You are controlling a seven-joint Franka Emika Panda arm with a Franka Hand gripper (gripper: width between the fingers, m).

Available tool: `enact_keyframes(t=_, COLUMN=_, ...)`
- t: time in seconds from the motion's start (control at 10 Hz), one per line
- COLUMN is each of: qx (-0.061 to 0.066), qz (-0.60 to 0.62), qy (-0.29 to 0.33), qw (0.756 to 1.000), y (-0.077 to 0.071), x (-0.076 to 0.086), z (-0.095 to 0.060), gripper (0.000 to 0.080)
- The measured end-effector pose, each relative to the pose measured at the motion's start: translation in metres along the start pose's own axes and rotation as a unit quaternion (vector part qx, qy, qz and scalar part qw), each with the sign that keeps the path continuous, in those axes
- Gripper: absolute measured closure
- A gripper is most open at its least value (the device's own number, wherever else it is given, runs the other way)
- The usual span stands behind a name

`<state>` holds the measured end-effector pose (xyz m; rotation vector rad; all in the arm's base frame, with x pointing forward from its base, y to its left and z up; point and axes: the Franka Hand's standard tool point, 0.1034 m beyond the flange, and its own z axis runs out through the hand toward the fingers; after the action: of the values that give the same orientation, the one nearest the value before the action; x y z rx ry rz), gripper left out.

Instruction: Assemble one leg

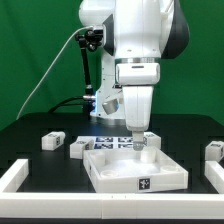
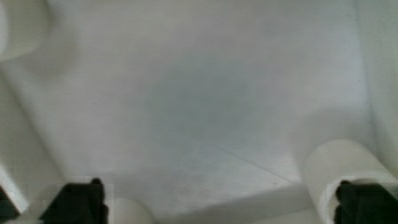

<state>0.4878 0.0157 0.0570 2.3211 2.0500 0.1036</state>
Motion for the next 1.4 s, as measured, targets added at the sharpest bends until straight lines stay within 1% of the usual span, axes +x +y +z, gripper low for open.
enact_keyframes(t=0.3, qx=0.0, qz=0.0, qy=0.0, qw=1.0, y=0.0, x=-0.001, z=0.001, gripper=0.015)
enact_keyframes(t=0.4, qx=-0.005, qz=-0.015, qy=0.001, qw=1.0, y=0.0, x=-0.001, z=0.002, gripper=0.015)
enact_keyframes(t=0.5, qx=-0.024, qz=-0.059, qy=0.005, qw=0.998, y=-0.006, x=0.0, z=0.006, gripper=0.015)
enact_keyframes(t=0.6, qx=-0.017, qz=-0.073, qy=0.002, qw=0.997, y=-0.021, x=-0.001, z=0.009, gripper=0.015)
enact_keyframes(t=0.8, qx=-0.009, qz=-0.085, qy=-0.004, qw=0.996, y=-0.035, x=-0.01, z=0.013, gripper=0.015)
enact_keyframes(t=0.9, qx=-0.003, qz=-0.086, qy=-0.007, qw=0.996, y=-0.039, x=-0.016, z=0.017, gripper=0.015)
enact_keyframes(t=1.0, qx=-0.003, qz=-0.079, qy=-0.008, qw=0.997, y=-0.04, x=-0.022, z=0.017, gripper=0.015)
enact_keyframes(t=1.3, qx=-0.003, qz=-0.079, qy=-0.007, qw=0.997, y=-0.04, x=-0.021, z=0.017, gripper=0.015)
enact_keyframes(t=1.4, qx=-0.004, qz=-0.09, qy=-0.006, qw=0.996, y=-0.042, x=-0.023, z=0.02, gripper=0.015)
